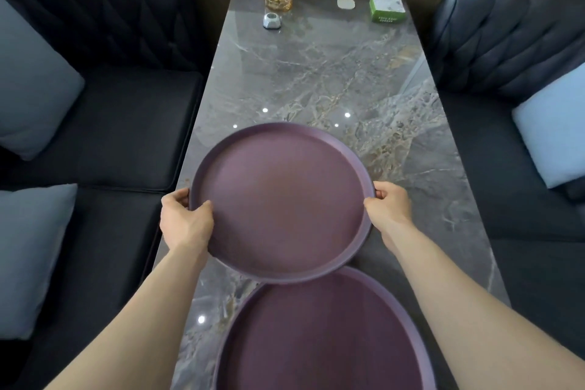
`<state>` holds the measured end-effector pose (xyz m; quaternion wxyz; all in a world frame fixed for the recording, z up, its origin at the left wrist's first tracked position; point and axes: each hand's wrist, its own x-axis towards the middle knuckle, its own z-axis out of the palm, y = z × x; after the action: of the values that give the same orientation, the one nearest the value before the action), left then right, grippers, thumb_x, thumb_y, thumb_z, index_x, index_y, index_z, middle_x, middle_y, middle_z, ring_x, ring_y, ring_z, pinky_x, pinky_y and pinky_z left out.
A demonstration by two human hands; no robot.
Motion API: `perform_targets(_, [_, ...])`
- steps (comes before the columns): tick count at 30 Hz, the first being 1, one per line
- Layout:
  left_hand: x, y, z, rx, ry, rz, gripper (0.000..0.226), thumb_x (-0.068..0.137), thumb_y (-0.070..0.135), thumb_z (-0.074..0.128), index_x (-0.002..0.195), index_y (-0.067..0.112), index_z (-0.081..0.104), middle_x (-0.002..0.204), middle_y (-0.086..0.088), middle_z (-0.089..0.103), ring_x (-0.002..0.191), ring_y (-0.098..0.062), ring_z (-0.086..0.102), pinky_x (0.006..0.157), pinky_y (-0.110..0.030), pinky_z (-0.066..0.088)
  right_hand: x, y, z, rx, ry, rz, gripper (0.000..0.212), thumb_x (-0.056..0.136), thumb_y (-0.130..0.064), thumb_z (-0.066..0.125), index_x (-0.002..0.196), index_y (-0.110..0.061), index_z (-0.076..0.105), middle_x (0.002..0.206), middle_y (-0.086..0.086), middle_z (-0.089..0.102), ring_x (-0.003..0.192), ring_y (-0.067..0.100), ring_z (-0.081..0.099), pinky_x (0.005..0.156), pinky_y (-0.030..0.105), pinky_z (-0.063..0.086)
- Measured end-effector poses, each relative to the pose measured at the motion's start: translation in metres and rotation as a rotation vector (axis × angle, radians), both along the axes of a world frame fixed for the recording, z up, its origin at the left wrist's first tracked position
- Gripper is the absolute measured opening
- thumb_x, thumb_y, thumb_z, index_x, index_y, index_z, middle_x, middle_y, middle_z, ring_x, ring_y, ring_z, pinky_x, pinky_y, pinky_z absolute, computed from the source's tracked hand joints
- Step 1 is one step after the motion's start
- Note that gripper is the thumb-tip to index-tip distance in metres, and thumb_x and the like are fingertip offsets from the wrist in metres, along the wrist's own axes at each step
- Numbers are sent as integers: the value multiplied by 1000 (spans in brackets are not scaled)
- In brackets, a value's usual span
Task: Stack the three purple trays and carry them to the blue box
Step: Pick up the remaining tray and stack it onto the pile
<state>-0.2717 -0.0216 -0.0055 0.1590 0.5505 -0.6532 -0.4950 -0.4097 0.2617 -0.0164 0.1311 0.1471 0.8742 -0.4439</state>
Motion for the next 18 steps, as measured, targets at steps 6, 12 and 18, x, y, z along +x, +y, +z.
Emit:
perform_targets(6, [58,26,17,-80,-67,-123,34,79,37,75,107,28,59,78,20,56,78,-14,59,76,-34,43,75,45,20,55,2,-70,33,72,1,54,86,-21,74,77,-8,76,79,23,72,81,45,60])
perform_targets(12, [121,53,6,-73,-137,-292,31,81,40,74,109,34,64,83,14,63,81,-17,62,74,-35,46,164,88,21,129,-3,-193,35,78,4,60,98,-20,75,77,-10,70,73,16,66,70,29,53])
perform_targets(18, [168,77,-11,-110,-250,-409,19,83,40,71,96,34,59,79,16,66,77,-19,62,74,-37,46,230,113,17,248,1,-202,34,78,8,59,84,-24,69,79,-3,70,80,26,67,71,33,54])
